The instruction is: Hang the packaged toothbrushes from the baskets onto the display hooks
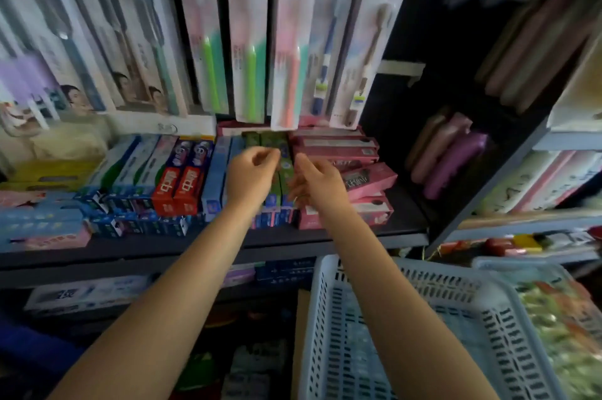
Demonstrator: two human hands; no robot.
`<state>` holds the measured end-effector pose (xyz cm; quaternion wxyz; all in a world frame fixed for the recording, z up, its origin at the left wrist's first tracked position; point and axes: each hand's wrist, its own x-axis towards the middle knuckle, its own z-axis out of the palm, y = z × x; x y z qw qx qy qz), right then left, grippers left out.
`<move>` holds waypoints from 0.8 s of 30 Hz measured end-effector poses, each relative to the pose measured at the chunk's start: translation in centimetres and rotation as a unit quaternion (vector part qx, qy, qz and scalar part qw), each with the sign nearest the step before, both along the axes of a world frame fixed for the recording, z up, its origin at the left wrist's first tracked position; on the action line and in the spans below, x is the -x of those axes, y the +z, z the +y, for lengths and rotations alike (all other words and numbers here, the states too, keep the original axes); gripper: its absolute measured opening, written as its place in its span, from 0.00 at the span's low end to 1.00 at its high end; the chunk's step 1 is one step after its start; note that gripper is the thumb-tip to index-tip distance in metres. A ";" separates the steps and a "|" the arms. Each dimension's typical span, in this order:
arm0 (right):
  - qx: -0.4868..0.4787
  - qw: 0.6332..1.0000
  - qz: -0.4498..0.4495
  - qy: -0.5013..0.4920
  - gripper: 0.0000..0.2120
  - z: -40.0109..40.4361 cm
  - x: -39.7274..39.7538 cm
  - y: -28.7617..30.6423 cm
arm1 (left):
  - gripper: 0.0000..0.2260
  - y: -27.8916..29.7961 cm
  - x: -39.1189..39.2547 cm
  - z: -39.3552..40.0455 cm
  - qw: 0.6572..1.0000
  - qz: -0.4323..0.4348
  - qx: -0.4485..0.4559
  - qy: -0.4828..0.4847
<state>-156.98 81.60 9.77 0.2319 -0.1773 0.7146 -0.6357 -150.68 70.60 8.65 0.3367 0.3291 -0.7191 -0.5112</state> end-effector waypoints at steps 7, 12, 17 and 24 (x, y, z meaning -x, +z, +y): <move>-0.360 0.911 0.186 0.084 0.09 12.5 -1.8 -10.8 | 0.09 -10.4 -2.3 8.6 0.950 -0.178 0.062 -0.248; -0.448 0.852 0.263 0.061 0.17 25.6 -1.7 -14.8 | 0.14 -12.9 -2.0 18.1 0.855 -0.269 0.175 -0.408; -0.388 0.871 0.299 -0.041 0.14 38.7 2.0 -16.7 | 0.18 -14.6 2.9 30.0 0.829 -0.259 0.256 -0.424; -0.402 0.858 0.312 -0.074 0.13 57.3 13.1 -20.3 | 0.30 -18.9 11.9 48.6 0.827 -0.280 0.245 -0.422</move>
